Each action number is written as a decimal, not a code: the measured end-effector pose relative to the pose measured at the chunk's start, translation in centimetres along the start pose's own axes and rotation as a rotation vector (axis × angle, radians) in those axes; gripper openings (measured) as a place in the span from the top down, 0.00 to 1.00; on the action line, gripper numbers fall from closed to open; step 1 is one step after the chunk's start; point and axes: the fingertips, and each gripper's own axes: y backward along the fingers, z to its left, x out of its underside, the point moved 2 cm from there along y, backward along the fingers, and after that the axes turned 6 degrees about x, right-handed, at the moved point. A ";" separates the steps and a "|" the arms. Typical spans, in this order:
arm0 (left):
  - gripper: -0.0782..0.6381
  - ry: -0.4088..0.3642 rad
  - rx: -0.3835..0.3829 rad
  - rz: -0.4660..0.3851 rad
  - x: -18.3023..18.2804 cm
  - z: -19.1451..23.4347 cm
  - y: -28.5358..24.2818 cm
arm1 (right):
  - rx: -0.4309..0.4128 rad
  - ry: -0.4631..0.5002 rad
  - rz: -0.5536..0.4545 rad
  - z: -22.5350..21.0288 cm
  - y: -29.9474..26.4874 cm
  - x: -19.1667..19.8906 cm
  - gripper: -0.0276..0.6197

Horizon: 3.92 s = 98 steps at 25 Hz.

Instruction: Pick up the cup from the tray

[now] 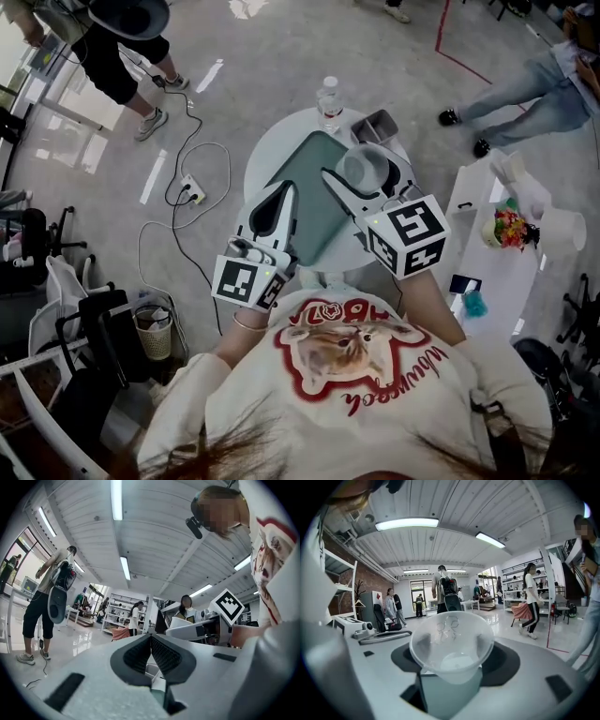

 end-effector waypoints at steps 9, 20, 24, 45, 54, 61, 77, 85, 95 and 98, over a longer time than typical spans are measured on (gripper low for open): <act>0.87 0.000 -0.024 -0.001 0.3 -1.5 0.6 | -0.047 0.005 -0.032 1.0 1.5 0.6 0.45; 0.87 -0.010 -0.091 0.007 2.2 -3.3 1.9 | -0.131 0.019 -0.051 1.4 2.3 2.5 0.45; 0.87 -0.017 -0.091 -0.001 2.0 -3.7 1.9 | -0.141 0.022 -0.049 1.6 2.4 2.7 0.45; 0.87 -0.024 -0.101 -0.030 1.0 -7.2 10.7 | -0.158 0.059 -0.109 9.6 7.5 3.1 0.45; 0.87 -0.041 -0.085 -0.038 -0.1 -10.7 18.5 | -0.156 0.061 -0.126 16.7 13.0 4.2 0.45; 0.87 -0.035 -0.063 -0.036 -0.1 -14.3 22.6 | -0.130 0.067 -0.142 20.0 17.9 5.1 0.45; 0.87 -0.042 0.003 -0.060 -0.1 -21.2 26.2 | -0.061 0.076 -0.147 22.2 25.8 7.6 0.45; 0.87 -0.061 -0.024 -0.066 -0.1 -25.0 26.6 | -0.083 0.082 -0.154 21.9 29.5 8.1 0.45; 0.87 -0.067 -0.072 -0.086 0.6 -33.5 26.6 | -0.102 0.108 -0.136 19.1 37.6 10.4 0.45; 0.87 -0.068 -0.084 -0.092 1.0 -35.9 26.8 | -0.107 0.115 -0.127 18.5 39.8 11.5 0.45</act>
